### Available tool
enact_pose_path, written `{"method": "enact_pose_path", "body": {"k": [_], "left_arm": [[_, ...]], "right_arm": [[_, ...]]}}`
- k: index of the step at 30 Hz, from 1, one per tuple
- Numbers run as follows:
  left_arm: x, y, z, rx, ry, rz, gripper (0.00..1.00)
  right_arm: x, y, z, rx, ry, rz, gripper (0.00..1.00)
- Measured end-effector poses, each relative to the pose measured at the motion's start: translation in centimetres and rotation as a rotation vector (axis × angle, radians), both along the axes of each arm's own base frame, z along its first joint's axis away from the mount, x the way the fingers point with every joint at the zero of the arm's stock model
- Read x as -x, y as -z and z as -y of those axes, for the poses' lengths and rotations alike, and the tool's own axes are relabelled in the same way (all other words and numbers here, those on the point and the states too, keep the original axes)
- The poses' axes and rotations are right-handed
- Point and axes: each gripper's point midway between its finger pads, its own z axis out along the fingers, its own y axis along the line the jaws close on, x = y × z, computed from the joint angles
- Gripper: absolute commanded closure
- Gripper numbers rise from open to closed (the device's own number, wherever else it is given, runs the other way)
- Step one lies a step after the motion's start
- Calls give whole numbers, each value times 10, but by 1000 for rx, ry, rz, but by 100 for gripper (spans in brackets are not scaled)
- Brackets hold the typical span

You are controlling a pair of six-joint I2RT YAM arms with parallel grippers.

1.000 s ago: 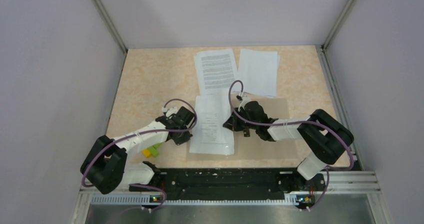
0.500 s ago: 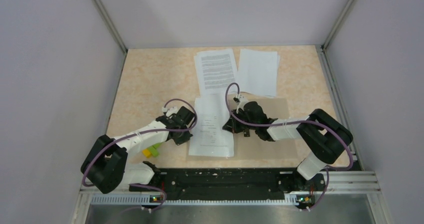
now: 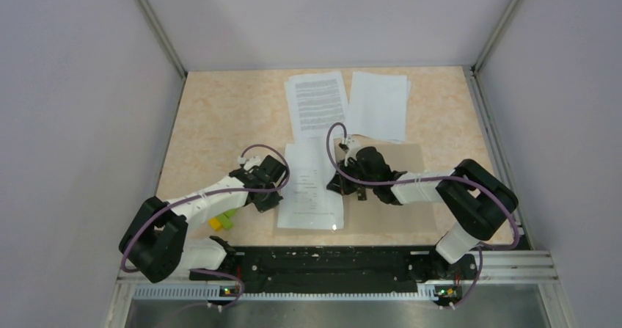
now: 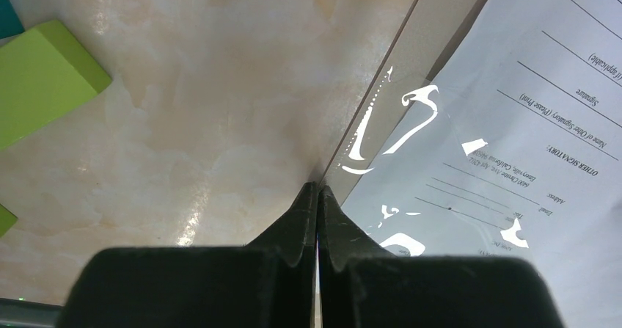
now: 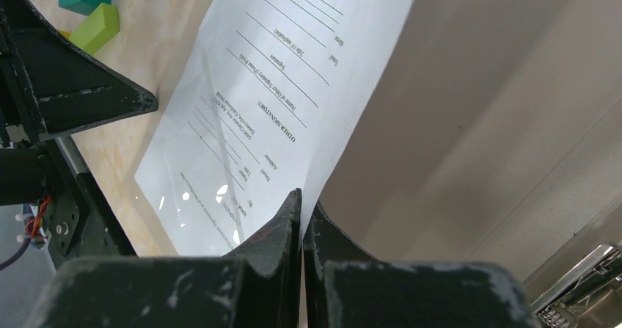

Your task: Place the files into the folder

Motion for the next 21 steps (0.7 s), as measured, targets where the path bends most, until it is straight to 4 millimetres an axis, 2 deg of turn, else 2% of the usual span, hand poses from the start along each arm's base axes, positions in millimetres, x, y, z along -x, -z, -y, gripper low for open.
{"method": "enact_pose_path", "body": {"k": [11,21], "left_arm": [[0,0,0,-4,0,-5,100],[0,0,0,-5,1,-5,100]], "right_arm": [[2,2,3,21,-26,15,100],[7,-5,-1,-11,-73,15,100]]}}
